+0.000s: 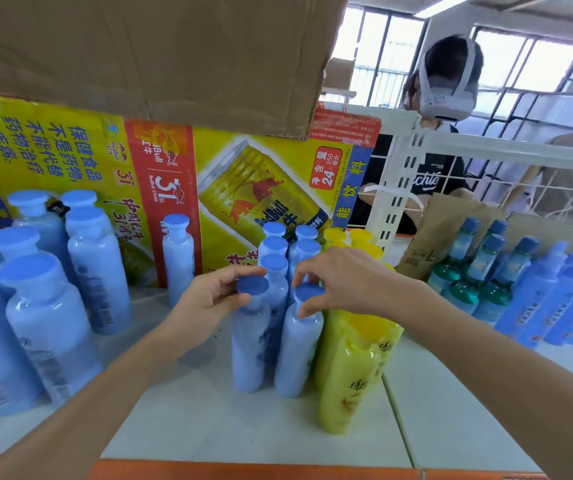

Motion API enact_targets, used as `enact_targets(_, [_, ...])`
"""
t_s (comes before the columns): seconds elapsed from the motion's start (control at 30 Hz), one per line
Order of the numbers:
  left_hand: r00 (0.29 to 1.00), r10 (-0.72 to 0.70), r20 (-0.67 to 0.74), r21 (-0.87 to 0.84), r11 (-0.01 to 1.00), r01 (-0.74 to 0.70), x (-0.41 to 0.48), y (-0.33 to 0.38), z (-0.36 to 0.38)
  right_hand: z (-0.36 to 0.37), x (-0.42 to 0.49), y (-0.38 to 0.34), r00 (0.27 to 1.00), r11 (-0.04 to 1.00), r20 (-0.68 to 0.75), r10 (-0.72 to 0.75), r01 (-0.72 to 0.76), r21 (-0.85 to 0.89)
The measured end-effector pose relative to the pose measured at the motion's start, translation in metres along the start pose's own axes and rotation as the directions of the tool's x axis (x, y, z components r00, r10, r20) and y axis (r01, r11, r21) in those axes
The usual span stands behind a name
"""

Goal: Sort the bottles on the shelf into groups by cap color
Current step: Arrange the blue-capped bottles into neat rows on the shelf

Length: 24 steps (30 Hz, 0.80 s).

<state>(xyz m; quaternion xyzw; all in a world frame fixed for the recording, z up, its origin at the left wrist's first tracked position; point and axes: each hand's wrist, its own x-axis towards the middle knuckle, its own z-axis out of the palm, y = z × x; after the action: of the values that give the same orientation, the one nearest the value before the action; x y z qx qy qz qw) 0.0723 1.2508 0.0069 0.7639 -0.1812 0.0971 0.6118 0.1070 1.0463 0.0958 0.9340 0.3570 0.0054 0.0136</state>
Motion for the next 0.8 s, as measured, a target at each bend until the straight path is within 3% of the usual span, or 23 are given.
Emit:
enact_targets(0.13, [1.0, 0.001, -0.027, -0.022, 1.0, -0.002, -0.004, 0.0, 0.005, 0.002, -0.003, -0.001, 0.999, 1.0, -0.026, 0.019, -0.019, -0.007])
enact_targets(0.3, [0.974, 0.004, -0.225, -0.051, 0.999, -0.016, -0.015, -0.008, 0.02, 0.004, -0.003, 0.0, 0.999, 1.0, -0.036, 0.029, -0.029, 0.004])
enact_targets(0.43, [0.94, -0.08, -0.33, -0.101, 0.994, 0.049, -0.03, -0.026, 0.038, 0.005, -0.011, 0.002, 0.999, 0.998, -0.026, -0.025, 0.026, 0.058])
enact_targets(0.6, [0.896, -0.123, -0.426, -0.019, 0.992, 0.127, -0.037, -0.048, 0.053, 0.005, -0.02, 0.005, 0.996, 0.996, -0.044, -0.082, 0.083, 0.027])
enact_targets(0.8, [0.922, -0.136, -0.362, -0.043, 0.991, 0.129, -0.036, -0.052, 0.05, 0.007, -0.019, 0.005, 0.994, 0.997, -0.078, -0.076, 0.076, 0.0])
